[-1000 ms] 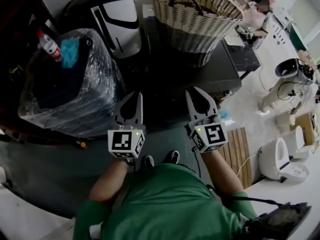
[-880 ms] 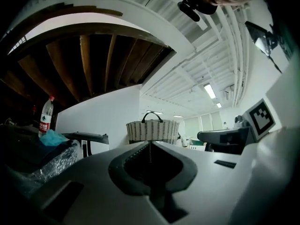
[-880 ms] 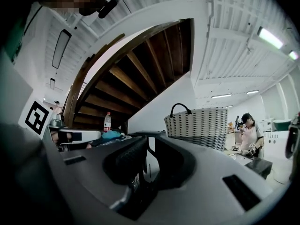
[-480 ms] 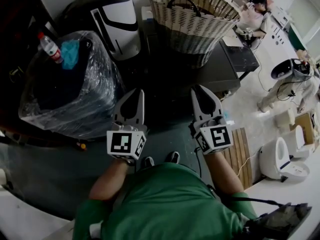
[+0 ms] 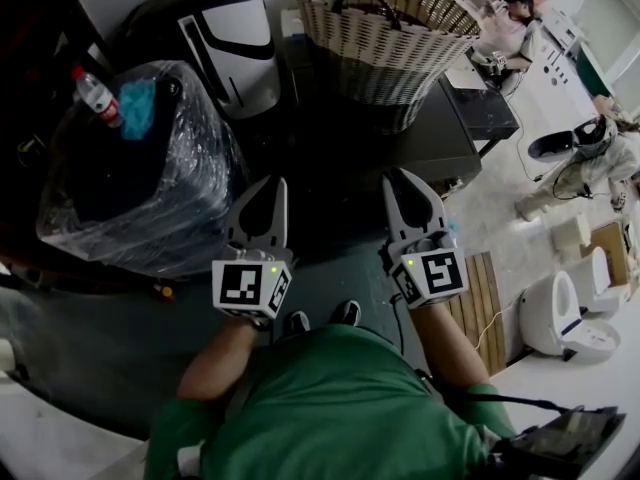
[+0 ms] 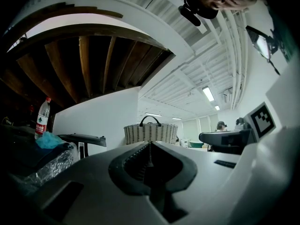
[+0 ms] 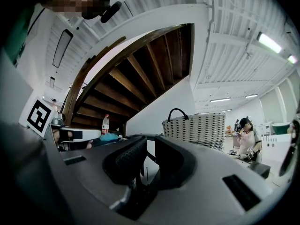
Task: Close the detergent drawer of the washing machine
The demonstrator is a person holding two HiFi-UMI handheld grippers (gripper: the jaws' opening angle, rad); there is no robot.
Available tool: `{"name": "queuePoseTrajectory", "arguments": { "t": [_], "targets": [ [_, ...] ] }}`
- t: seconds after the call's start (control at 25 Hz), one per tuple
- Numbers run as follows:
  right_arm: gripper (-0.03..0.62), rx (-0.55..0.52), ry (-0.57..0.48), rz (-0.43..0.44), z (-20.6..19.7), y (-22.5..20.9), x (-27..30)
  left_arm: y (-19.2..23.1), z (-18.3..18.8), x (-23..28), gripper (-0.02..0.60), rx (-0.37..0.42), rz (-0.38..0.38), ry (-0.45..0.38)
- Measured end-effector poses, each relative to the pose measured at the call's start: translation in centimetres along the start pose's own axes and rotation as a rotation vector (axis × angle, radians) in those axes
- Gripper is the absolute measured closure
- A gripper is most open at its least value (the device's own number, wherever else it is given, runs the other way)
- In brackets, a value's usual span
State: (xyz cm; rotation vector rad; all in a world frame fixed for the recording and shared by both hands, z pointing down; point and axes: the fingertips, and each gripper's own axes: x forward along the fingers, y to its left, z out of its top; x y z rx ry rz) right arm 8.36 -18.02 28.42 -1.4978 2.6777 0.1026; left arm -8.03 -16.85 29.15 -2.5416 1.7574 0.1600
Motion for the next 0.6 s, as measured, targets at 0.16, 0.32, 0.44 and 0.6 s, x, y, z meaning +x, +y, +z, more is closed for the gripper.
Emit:
{"name": "queuePoseTrajectory", "arguments": {
  "t": [0.16, 0.32, 0.44, 0.6],
  "targets": [
    [0.523, -0.001, 0.01, -0.005, -0.29, -0.03, -0.02, 0.03, -0.17, 0.04, 0.56, 0.001, -0.004, 0.004],
    [0.523, -0.005, 0.009, -0.01, -0.42, 0.04, 0.08, 0.23, -0.23, 0.13, 0.56, 0.004, -0.01, 0.006],
    [0.522, -0.008, 0.013, -0.015, -0.54, 0.12, 0.2, 0.49, -0.29, 0.24, 0.56, 0.004, -0.015, 0.005],
    [0.523, -0.006, 0.016, -0.019, -0.72, 0.33, 0.5, 0.92, -0.55, 0.29, 0.56, -0.001, -0.018, 0.01]
  ]
}}
